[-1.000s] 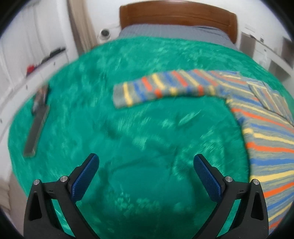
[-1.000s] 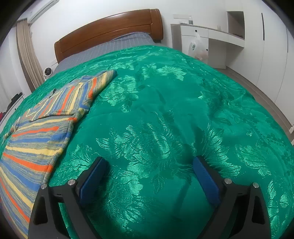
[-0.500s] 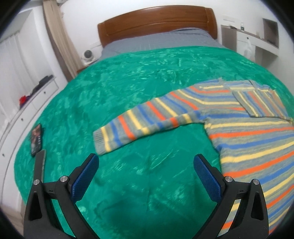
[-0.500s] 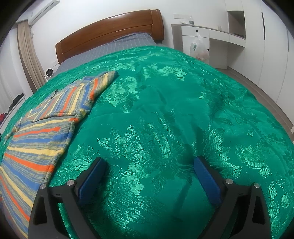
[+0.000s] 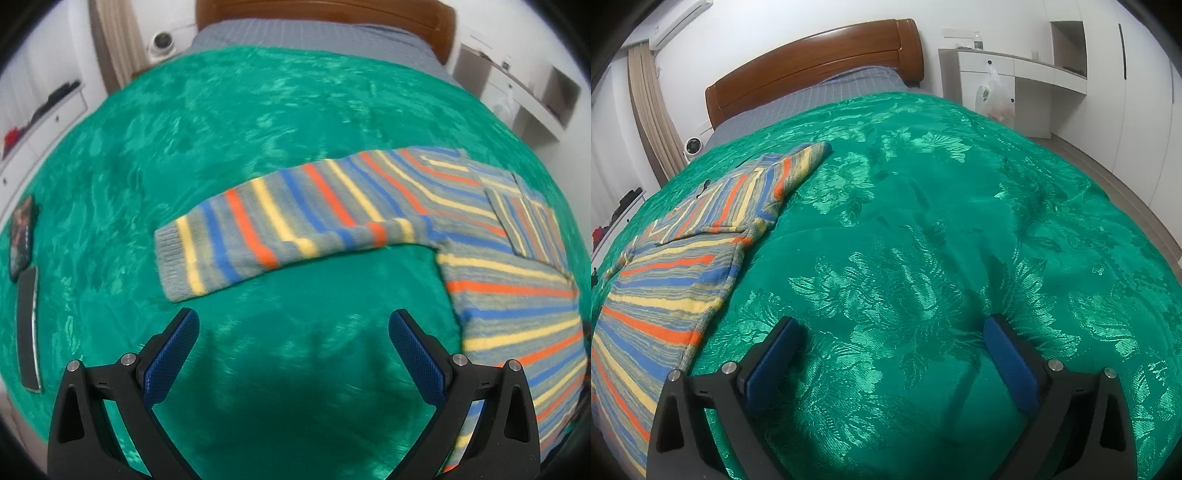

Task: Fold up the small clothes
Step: 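Move the left gripper to the other sleeve cuff and grasp it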

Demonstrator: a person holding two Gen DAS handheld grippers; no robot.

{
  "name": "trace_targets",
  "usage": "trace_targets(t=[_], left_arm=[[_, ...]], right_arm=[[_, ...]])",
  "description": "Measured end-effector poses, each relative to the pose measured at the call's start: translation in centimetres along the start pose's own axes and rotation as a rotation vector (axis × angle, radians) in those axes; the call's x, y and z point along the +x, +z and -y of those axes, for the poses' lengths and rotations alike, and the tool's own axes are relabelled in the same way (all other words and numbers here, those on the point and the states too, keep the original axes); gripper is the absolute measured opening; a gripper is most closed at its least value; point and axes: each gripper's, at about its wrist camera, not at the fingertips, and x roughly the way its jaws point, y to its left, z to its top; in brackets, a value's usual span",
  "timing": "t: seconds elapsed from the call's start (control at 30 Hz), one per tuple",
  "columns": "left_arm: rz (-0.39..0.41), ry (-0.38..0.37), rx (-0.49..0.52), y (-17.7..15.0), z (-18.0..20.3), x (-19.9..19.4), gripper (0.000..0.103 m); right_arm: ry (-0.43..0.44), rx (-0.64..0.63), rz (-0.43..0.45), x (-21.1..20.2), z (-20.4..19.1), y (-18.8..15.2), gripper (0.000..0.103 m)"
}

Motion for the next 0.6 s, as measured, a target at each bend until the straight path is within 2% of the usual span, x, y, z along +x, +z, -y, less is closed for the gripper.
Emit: trace_targets(t=[0.17,0.27,0.43,0.6], left_arm=[[-0.023,0.011,-0.093,1.2,-3.8,0.7,0.103],[-0.050,-0.014,-0.147,1.4,-5.1,1.4,0.103],[-0.033,-0.032,-0.173,2.6,-7.0,1.6,0.102],[-0.021,-0.035,-0.323,4.9,-11.8,2.4,0.102]], right_arm=[[-0.001,0.001,0.000,0.0,0.0,0.0,0.100],[0.001,0.001,0.001,0.0,-0.1,0.0,0.100],[0.001,0.000,0.000,0.1,-0.1,0.0,0.101],[0.001,-0.004,-0.002,0.2,-0.3,0.0,0.101]])
